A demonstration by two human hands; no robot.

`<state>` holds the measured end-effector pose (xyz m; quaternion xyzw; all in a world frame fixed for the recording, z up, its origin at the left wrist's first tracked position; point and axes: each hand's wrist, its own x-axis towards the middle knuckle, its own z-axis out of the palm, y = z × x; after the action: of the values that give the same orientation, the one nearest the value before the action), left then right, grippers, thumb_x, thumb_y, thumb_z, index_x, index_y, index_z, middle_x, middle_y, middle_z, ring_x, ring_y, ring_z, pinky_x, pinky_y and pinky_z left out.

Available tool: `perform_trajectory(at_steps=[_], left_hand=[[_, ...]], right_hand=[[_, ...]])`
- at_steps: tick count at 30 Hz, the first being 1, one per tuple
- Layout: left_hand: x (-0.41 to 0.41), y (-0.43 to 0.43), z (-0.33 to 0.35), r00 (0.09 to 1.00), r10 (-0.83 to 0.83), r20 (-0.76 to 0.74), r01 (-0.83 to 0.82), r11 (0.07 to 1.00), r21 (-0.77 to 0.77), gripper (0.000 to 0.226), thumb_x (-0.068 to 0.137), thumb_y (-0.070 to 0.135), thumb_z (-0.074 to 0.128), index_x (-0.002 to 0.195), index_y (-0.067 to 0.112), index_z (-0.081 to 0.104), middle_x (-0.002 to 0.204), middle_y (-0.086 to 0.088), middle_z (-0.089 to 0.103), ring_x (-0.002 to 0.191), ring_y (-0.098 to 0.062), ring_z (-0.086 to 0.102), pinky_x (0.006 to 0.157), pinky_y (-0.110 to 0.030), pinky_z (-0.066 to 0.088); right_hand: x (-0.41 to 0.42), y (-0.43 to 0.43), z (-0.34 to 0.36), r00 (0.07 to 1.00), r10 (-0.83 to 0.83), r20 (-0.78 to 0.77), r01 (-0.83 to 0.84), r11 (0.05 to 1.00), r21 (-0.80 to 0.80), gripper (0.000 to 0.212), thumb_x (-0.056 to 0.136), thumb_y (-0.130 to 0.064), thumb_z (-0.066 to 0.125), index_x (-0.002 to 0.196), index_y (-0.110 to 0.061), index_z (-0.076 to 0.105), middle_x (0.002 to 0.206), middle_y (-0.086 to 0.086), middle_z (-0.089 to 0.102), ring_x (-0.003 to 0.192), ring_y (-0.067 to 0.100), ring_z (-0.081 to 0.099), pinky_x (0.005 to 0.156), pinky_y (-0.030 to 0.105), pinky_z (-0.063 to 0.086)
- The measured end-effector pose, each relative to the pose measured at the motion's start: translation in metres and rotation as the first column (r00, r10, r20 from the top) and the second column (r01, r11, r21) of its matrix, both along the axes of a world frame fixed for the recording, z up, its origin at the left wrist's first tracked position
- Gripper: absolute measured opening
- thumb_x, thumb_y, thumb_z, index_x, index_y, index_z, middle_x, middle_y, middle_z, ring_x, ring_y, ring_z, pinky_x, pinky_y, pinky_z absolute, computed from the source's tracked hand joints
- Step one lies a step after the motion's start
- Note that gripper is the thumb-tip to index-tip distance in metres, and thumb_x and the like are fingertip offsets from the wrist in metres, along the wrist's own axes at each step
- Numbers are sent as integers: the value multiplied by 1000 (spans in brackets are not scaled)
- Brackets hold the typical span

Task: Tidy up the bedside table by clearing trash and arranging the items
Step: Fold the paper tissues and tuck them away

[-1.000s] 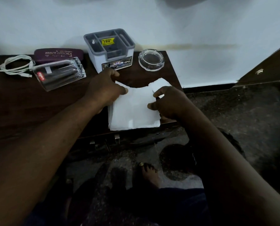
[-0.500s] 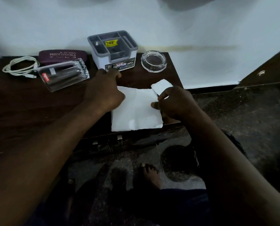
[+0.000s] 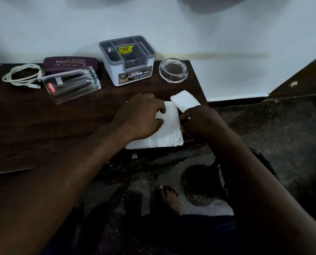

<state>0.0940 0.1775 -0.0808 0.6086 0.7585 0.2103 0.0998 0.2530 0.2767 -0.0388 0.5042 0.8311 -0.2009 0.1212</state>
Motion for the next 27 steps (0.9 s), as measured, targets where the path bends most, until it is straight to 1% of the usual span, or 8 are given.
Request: perform_trajectory(at_steps=[6, 12, 15, 17, 20, 23, 25, 27], left_hand=[[-1, -1, 1, 999, 1, 47, 0, 1000, -2, 29, 85, 40, 77, 111, 28, 72, 107, 5, 64, 95, -15, 59, 83, -31, 50], [-3, -2, 3, 997, 15, 71, -13, 1000, -28, 28, 86, 40, 76, 111, 27, 73, 107, 6, 66, 87, -10, 56, 78, -27, 46], [-5, 0, 7, 982, 81, 169, -83, 997, 4, 20, 86, 34, 77, 104, 26, 74, 103, 9, 68, 77, -4, 53, 76, -26, 46], [-6, 1, 12, 922, 173, 347, -186, 983, 2, 13, 86, 30, 78, 98, 25, 76, 97, 11, 70, 78, -2, 59, 73, -20, 46], [-6, 4, 19, 661, 301, 687, -315, 943, -109, 13, 92, 32, 73, 92, 19, 75, 91, 1, 75, 79, -14, 67, 73, -32, 55], [-2, 5, 23, 292, 357, 887, -317, 911, -263, 32, 102, 44, 58, 101, 15, 70, 92, -5, 73, 72, -20, 68, 73, -35, 57], [-3, 4, 27, 36, 354, 934, -310, 893, -327, 31, 104, 44, 53, 102, 18, 70, 87, -4, 72, 66, -19, 68, 68, -34, 60], [-8, 4, 31, -119, 301, 946, -327, 888, -323, 28, 105, 36, 49, 105, 19, 72, 90, -5, 72, 68, -20, 69, 61, -31, 58]], right_hand=[[-1, -3, -7, 998, -28, -51, 30, 999, 24, 43, 79, -24, 74, 121, -16, 70, 120, 11, 70, 112, 33, 65, 99, 44, 56], [-2, -2, -6, 998, -13, -64, 18, 998, 68, 29, 85, -36, 80, 93, -12, 68, 110, 13, 71, 102, 29, 66, 81, 35, 50], [-4, -4, 6, 935, -57, -351, 135, 970, 201, 31, 86, -36, 80, 102, -10, 76, 103, 10, 77, 96, 28, 71, 79, 32, 51], [-10, -2, 12, 782, -181, -597, 275, 959, 69, 18, 84, -32, 84, 93, -17, 80, 90, 0, 79, 82, 18, 72, 78, 30, 54], [-18, -4, 16, 495, -459, -738, 234, 888, -395, 6, 83, -11, 84, 86, -13, 80, 83, 3, 79, 74, 13, 70, 73, 34, 59], [-23, -8, 21, 227, -680, -697, 39, 721, -691, 15, 85, 7, 74, 88, -7, 74, 85, 9, 77, 82, 22, 74, 83, 37, 63], [-26, -8, 22, 166, -721, -673, -37, 678, -735, 17, 87, 9, 71, 86, -9, 73, 85, 7, 77, 84, 23, 74, 85, 40, 64], [-27, -8, 20, 194, -699, -688, -26, 698, -716, 17, 87, 8, 71, 84, -9, 71, 80, 3, 76, 78, 19, 74, 77, 36, 63]])
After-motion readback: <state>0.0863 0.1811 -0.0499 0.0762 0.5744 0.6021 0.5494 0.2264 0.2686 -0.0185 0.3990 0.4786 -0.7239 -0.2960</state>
